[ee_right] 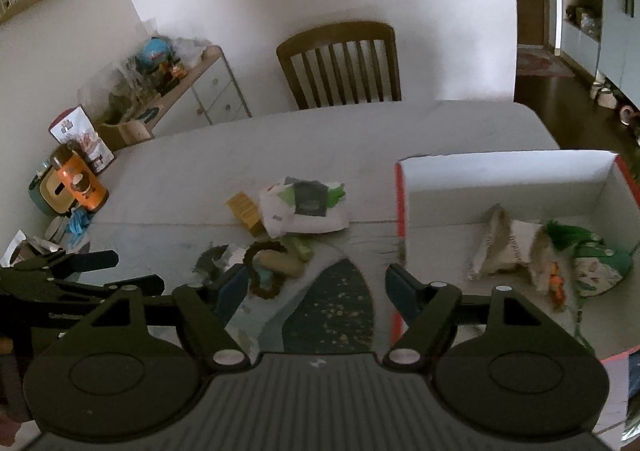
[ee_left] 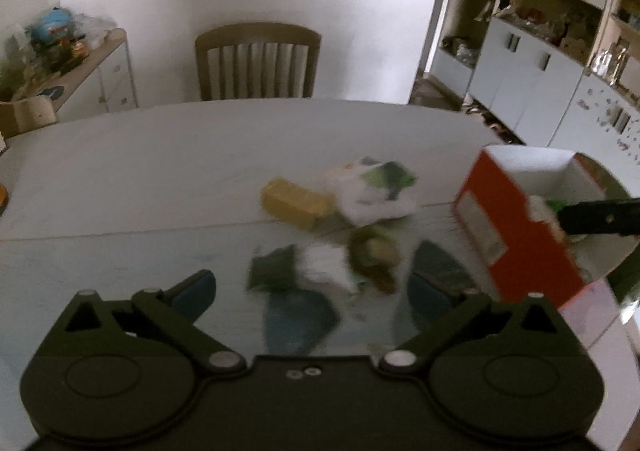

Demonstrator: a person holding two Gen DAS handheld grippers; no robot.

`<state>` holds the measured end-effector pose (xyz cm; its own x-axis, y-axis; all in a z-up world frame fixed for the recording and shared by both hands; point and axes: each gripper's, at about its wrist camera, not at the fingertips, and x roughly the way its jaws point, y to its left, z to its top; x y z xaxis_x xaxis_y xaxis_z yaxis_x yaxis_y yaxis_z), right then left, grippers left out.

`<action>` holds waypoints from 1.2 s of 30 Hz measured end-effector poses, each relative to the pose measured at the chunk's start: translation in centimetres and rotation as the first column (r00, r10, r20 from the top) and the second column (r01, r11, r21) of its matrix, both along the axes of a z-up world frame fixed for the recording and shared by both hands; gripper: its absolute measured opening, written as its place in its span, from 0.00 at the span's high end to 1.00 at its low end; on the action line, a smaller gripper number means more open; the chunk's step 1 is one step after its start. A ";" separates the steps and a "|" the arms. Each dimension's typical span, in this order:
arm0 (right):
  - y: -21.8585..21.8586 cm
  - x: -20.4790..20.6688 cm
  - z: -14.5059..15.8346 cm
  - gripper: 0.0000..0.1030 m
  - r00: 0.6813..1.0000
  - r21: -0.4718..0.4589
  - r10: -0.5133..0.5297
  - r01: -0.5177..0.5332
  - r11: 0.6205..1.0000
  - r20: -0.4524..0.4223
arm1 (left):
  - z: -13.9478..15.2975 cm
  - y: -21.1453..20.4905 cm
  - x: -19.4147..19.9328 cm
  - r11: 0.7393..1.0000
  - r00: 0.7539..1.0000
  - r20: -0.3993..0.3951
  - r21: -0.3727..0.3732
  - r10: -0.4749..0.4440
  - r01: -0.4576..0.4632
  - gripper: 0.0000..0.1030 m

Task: Organize objects

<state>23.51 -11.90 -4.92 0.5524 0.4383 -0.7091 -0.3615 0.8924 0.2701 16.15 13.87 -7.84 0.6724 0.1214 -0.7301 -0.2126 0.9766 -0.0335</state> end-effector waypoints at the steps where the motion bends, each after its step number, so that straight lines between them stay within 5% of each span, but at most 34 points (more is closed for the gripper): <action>1: 0.7 0.2 -0.2 0.27 1.000 -0.006 0.006 -0.006 1.000 -0.004 | -0.5 0.6 0.1 1.000 1.000 -0.005 0.008 0.002 -0.002 0.01; 13: 6.0 2.7 -3.7 0.27 0.998 -0.079 0.040 -0.044 0.996 -0.056 | -5.4 4.3 2.6 0.998 0.998 -0.062 0.060 -0.033 0.036 0.01; 36: 10.5 6.5 -9.3 0.27 0.988 -0.187 0.096 -0.118 0.975 -0.124 | -8.9 6.4 6.6 0.996 0.988 -0.127 -0.030 -0.084 0.080 0.15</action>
<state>30.06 -1.42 -14.18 0.4206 0.3390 -0.8415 -0.4349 0.8894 0.1409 22.70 20.30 -16.75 0.5805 0.0502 -0.8127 -0.1359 0.9901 -0.0359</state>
